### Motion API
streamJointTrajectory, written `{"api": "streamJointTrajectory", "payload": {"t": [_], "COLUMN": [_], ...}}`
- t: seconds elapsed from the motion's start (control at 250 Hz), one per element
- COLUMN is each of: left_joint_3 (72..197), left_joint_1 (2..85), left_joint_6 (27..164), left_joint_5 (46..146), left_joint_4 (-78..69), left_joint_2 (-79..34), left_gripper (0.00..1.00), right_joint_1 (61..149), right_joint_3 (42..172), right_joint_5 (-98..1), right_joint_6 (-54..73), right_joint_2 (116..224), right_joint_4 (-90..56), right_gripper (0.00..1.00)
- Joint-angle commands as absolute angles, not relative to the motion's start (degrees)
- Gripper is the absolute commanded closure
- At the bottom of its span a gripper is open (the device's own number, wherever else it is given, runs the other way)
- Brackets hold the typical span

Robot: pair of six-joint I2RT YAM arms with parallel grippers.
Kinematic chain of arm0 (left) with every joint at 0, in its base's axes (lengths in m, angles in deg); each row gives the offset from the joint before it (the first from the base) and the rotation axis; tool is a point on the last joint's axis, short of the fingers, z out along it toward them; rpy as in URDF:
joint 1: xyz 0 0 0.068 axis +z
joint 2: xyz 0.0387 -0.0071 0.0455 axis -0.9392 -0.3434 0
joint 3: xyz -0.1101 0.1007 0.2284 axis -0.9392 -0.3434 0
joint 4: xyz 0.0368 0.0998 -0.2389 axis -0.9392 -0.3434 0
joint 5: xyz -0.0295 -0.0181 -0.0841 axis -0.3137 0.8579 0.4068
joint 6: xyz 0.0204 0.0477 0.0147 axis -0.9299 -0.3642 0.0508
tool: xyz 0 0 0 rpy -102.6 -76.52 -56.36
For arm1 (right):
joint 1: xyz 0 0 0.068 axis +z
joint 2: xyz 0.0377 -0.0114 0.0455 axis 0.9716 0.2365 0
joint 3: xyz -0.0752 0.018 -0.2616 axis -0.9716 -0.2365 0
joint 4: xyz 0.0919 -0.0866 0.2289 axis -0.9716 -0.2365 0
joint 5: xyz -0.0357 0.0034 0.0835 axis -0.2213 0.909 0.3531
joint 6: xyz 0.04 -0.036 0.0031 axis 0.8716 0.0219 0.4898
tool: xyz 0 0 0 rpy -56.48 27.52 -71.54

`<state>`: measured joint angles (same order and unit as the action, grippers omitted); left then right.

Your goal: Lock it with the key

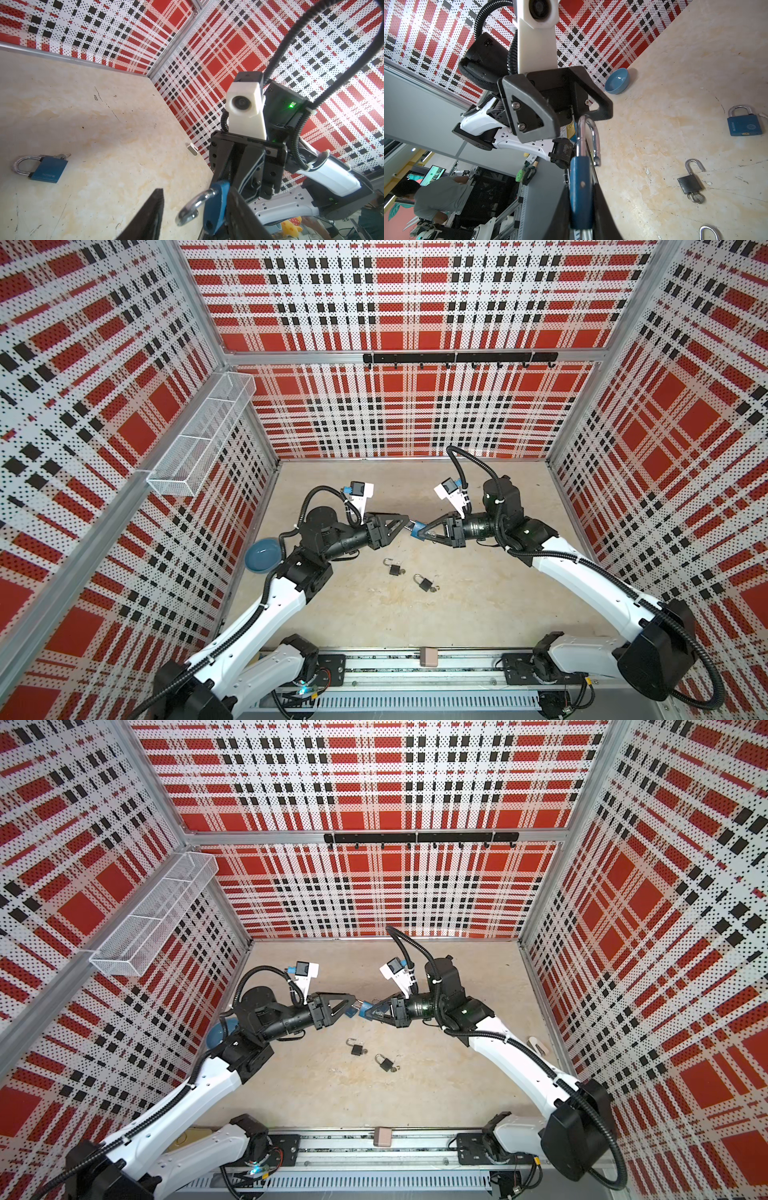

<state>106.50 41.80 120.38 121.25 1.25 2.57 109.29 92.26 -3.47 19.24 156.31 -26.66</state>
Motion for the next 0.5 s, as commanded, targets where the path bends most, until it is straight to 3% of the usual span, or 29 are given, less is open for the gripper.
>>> {"api": "streamJointTrajectory", "payload": {"t": [0.0,0.244,0.496], "left_joint_3": [107.6,106.9,106.1], "left_joint_1": [42.0,42.0,42.1], "left_joint_6": [121.8,122.3,122.4], "left_joint_5": [123.1,123.6,123.6], "left_joint_4": [4.9,5.7,5.8], "left_joint_2": [1.5,1.8,2.3], "left_gripper": [0.54,0.75,0.86], "right_joint_1": [109.3,109.3,109.4], "right_joint_3": [93.0,93.4,93.9], "right_joint_5": [-2.1,-3.3,-3.3], "right_joint_6": [19.5,18.8,19.0], "right_joint_2": [156.5,156.8,156.6], "right_joint_4": [-21.8,-23.2,-23.3], "right_gripper": [1.0,1.0,1.0]}}
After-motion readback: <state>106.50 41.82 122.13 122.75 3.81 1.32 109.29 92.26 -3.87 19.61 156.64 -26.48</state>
